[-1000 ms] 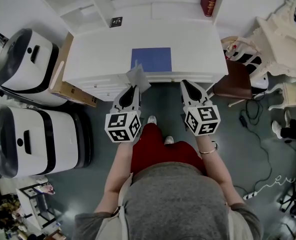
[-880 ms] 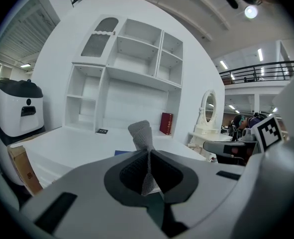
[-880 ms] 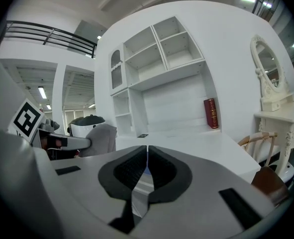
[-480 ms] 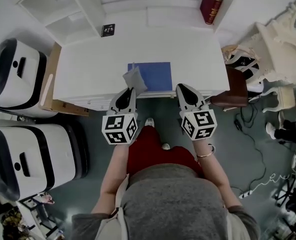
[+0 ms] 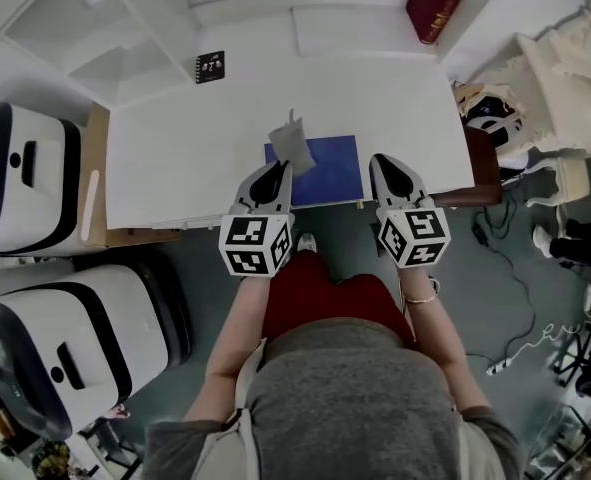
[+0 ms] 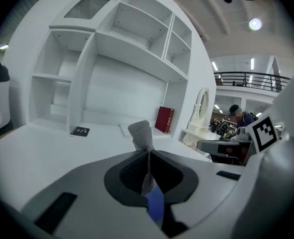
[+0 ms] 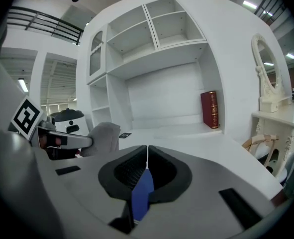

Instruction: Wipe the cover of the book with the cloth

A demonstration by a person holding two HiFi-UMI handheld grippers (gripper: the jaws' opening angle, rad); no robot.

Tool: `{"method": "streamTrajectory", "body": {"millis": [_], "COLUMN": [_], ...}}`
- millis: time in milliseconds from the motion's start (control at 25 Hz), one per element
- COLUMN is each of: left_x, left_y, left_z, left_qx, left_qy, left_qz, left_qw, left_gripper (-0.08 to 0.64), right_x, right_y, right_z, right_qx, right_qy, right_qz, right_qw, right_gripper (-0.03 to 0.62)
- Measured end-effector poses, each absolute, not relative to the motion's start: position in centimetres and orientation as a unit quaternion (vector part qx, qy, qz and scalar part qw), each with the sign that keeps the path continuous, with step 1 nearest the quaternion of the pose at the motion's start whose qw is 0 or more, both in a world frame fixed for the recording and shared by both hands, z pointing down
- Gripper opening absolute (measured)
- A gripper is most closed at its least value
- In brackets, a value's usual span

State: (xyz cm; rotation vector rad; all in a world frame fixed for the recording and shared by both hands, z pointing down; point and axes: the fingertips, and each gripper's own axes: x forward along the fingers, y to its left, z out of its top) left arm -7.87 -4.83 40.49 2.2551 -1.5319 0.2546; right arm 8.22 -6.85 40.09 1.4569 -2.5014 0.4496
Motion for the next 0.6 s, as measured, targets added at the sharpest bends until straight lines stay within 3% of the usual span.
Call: {"method": "streamTrajectory", "body": {"millis": [600], "left_x": [-3.3], "left_y": [-8.9], "left_z": [42.8], "left_qx": [0.832], "left_qy": [-0.483], "left_qz": [0.118], "left_qw": [0.244], "left_gripper": [0.025], "right_x": [9.8], "right_y": [-10.2], "right_z": [41.9], "right_qx": [0.502], "right_qy": [-0.838], "right_qz": [0.163], "right_qw": [0.138], "right_gripper": [0.031]}}
